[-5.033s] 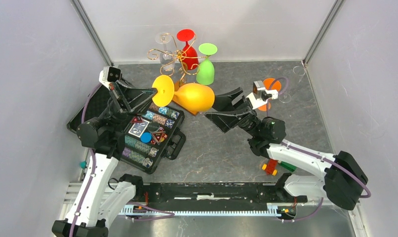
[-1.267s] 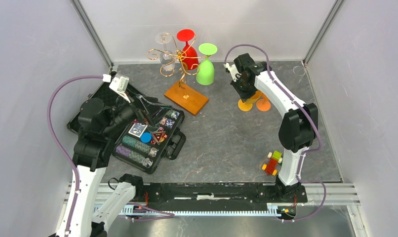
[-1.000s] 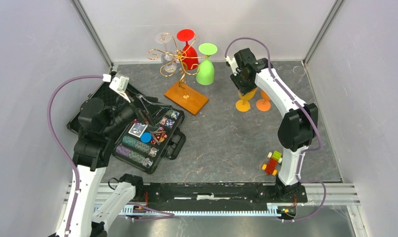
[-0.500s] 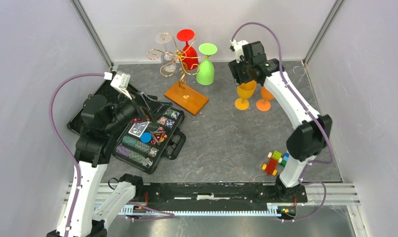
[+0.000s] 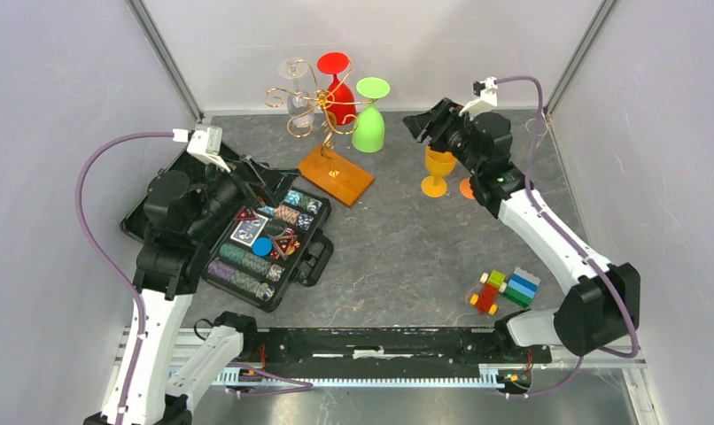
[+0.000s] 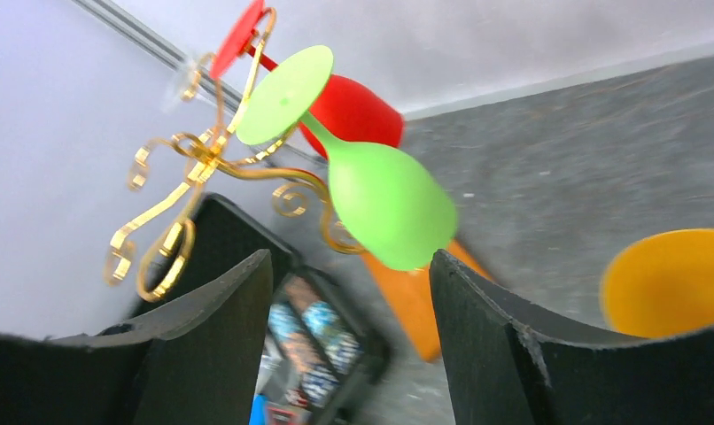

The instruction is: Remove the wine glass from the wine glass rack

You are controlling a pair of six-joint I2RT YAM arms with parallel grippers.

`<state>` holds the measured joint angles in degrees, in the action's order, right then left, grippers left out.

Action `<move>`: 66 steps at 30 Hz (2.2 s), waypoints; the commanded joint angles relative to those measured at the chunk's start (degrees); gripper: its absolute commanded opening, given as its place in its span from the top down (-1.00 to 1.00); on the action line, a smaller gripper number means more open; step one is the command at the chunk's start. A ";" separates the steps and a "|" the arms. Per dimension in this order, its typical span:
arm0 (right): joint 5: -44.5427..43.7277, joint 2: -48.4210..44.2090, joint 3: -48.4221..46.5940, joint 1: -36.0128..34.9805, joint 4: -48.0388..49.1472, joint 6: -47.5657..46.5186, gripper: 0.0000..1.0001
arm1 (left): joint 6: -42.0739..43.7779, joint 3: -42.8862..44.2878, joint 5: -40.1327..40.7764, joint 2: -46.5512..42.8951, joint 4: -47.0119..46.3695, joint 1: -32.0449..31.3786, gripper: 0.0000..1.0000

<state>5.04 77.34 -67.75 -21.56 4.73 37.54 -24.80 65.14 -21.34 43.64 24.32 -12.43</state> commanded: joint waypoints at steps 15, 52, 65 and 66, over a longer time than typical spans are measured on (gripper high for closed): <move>0.06 15.87 -1.88 -0.76 36.96 39.64 -0.24 | 2.03 -5.00 9.07 -0.18 -8.12 -0.15 -1.00; 3.55 27.28 -16.39 -0.67 32.76 36.72 -0.07 | 3.79 -8.02 10.99 0.76 -7.61 0.38 -1.00; 5.16 27.61 -18.76 -0.67 25.88 36.12 0.26 | 4.00 -8.11 11.60 1.05 -7.12 0.47 -1.00; 5.16 27.58 -18.95 -0.69 25.21 36.11 0.28 | 4.11 -8.02 11.91 0.97 -7.00 0.47 -1.00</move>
<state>9.13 105.67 -83.57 -22.11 31.29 73.87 -23.46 56.90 -10.55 44.86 18.33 -12.23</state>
